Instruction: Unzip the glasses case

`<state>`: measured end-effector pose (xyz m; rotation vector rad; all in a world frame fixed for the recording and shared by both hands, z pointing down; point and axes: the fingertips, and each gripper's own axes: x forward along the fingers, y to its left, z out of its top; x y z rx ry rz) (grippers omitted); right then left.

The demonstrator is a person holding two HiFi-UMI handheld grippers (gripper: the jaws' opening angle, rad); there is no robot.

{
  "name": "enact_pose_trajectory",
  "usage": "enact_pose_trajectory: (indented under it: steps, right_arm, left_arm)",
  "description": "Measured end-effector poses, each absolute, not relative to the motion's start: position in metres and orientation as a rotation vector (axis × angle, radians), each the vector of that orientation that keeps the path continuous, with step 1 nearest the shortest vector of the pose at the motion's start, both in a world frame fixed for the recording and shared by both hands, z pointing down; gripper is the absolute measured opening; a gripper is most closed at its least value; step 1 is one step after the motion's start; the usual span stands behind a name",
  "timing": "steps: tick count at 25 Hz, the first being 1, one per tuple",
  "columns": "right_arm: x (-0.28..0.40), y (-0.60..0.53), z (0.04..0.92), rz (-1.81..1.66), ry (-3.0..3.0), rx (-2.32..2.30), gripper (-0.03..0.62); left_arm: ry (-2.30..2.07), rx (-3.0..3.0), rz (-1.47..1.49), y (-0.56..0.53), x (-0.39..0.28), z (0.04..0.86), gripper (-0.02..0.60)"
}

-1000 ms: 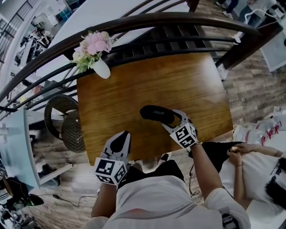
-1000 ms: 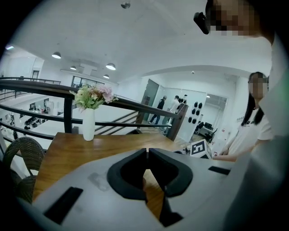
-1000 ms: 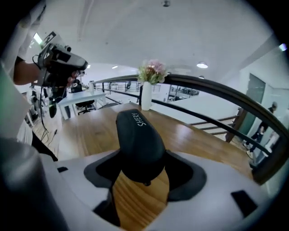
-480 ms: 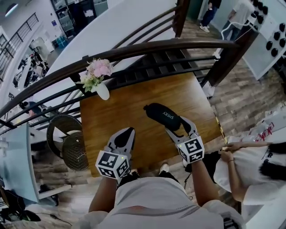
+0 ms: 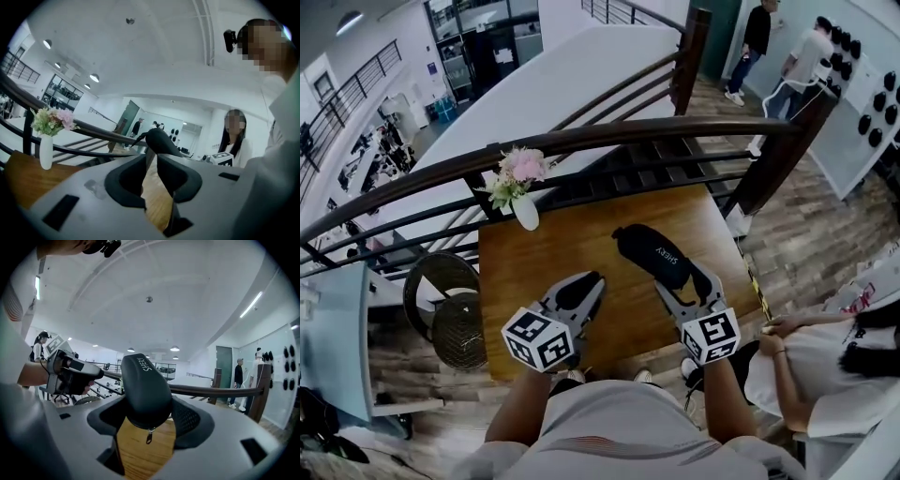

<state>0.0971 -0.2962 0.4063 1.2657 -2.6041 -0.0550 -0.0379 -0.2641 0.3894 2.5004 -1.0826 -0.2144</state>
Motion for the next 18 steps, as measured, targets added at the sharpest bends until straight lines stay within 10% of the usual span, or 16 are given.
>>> enact_pose_trajectory:
  steps: [7, 18]
  right_arm:
    - [0.08, -0.279, 0.373, -0.186, -2.698, 1.208, 0.348]
    - [0.031, -0.248, 0.363, -0.353, -2.767, 1.026, 0.348]
  left_arm:
    - [-0.748, 2.471, -0.402, -0.258, -0.004, 0.354, 0.275]
    - [-0.638, 2.361, -0.616, -0.272, 0.004, 0.326, 0.307]
